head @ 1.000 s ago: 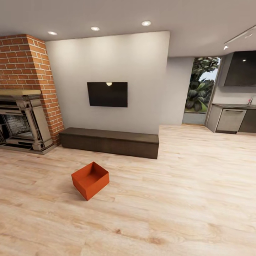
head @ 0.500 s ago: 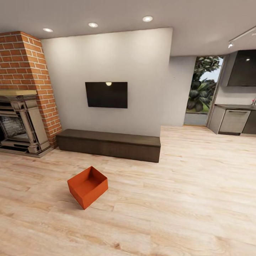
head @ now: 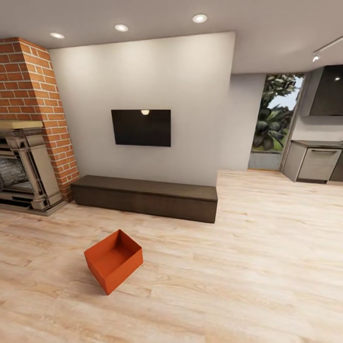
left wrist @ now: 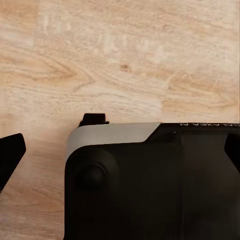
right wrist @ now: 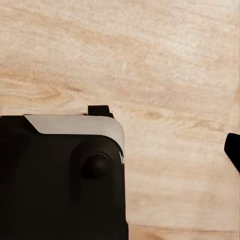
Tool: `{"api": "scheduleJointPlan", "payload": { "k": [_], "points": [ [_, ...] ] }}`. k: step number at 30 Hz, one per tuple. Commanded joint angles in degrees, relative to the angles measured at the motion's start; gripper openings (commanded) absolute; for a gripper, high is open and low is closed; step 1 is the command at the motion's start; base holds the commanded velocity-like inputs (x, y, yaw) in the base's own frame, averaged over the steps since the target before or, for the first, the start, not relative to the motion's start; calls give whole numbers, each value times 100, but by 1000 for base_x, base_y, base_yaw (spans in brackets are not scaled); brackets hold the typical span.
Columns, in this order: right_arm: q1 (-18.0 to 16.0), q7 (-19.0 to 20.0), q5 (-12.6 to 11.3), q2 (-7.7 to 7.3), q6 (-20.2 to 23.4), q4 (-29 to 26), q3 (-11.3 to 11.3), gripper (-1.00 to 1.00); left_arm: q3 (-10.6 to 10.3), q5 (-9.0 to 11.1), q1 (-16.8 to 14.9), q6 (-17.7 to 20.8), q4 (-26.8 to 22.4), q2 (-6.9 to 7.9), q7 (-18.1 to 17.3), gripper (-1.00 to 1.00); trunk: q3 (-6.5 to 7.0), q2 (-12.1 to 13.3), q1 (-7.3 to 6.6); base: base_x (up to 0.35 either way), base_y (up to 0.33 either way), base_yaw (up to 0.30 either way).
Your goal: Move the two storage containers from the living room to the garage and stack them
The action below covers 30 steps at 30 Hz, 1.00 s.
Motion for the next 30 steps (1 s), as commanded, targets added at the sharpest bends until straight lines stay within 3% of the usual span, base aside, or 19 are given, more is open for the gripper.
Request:
{"api": "scheduleJointPlan", "payload": {
  "k": [1,30],
  "points": [
    [-5,-7,-52,4,-24,12,48,100,7,-1,-4,-21,6,-2,17,100,-7,-4,4,317,0,0],
    [-5,-7,-54,3,-24,12,48,100,7,-1,-4,-21,6,-2,17,100,-7,-4,4,317,0,0]
  ]
}}
